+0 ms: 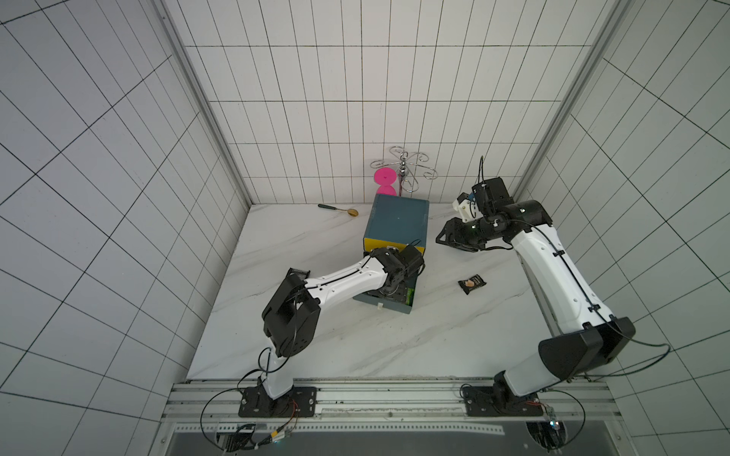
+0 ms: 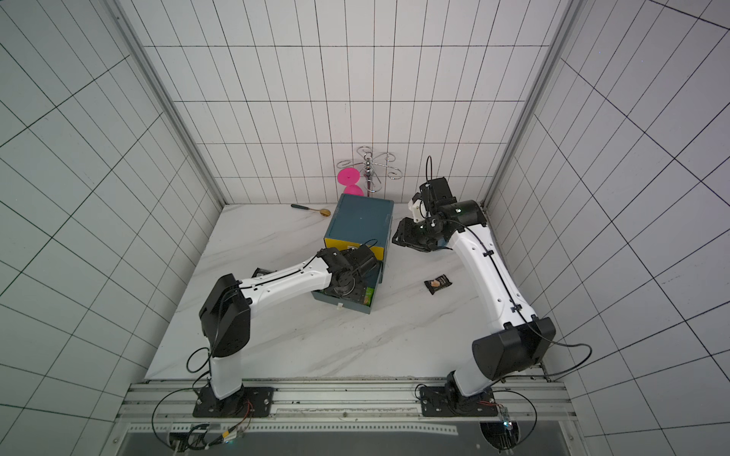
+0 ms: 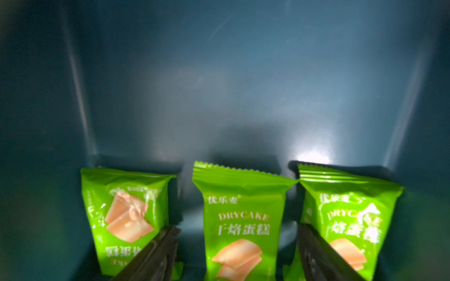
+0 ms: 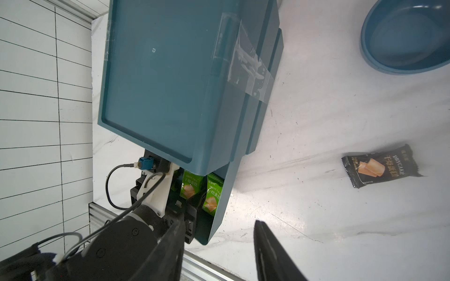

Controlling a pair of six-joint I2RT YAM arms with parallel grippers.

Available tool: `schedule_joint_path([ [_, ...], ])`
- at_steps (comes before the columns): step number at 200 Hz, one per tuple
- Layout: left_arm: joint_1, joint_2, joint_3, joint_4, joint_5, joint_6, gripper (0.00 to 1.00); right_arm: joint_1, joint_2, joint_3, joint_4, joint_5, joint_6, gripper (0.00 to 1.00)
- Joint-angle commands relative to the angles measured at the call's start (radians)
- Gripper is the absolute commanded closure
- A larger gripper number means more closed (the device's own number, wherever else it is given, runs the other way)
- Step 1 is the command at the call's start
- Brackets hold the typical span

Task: Take the cookies out of the drawer
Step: Pick up the cookie from the drawer.

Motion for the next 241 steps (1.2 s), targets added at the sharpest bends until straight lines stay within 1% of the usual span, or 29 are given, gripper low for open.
schedule_joint_path([
  [1,0.02,0.009,-0.02,-0.005,-0.024,-0.011,0.29,-0.009,-0.032,-0.027,0.003,-0.014,0.0,0.51],
  [61,0.02,0.05,-0.008,-0.011,-0.026,-0.01,0.27,-0.01,-0.03,-0.031,0.003,-0.015,-0.008,0.51],
  [84,0.02,0.065,-0.008,-0.01,-0.018,-0.002,0.19,-0.009,-0.03,-0.032,0.004,-0.021,-0.008,0.51],
  [102,0.021,0.071,-0.013,-0.008,-0.016,-0.001,0.17,-0.009,-0.032,-0.032,0.003,-0.02,-0.01,0.51],
  [122,0.023,0.073,-0.022,0.002,-0.012,0.001,0.17,-0.009,-0.036,-0.038,0.003,-0.015,-0.011,0.5],
  [137,0.023,0.073,-0.025,0.008,-0.009,0.005,0.22,-0.01,-0.039,-0.042,0.003,-0.013,-0.012,0.5],
  [152,0.023,0.074,-0.028,0.014,-0.006,0.009,0.31,-0.01,-0.041,-0.047,0.004,-0.014,-0.012,0.5],
  [164,0.023,0.071,-0.031,0.02,-0.001,0.013,0.43,-0.009,-0.042,-0.048,0.004,-0.014,-0.011,0.5],
  [171,0.023,0.071,-0.033,0.023,-0.001,0.013,0.47,-0.01,-0.044,-0.049,0.005,-0.013,-0.01,0.51],
  [181,0.023,0.065,-0.036,0.026,-0.001,0.013,0.49,-0.009,-0.044,-0.049,0.006,-0.013,-0.008,0.51],
  [193,0.023,0.06,-0.036,0.028,-0.002,0.015,0.55,-0.01,-0.045,-0.049,0.006,-0.012,-0.009,0.5],
  [203,0.023,0.053,-0.036,0.03,-0.004,0.016,0.58,-0.011,-0.045,-0.049,0.007,-0.012,-0.008,0.5],
  [241,0.023,0.008,-0.024,0.027,-0.01,0.021,0.61,-0.01,-0.05,-0.048,0.009,-0.008,-0.005,0.51],
])
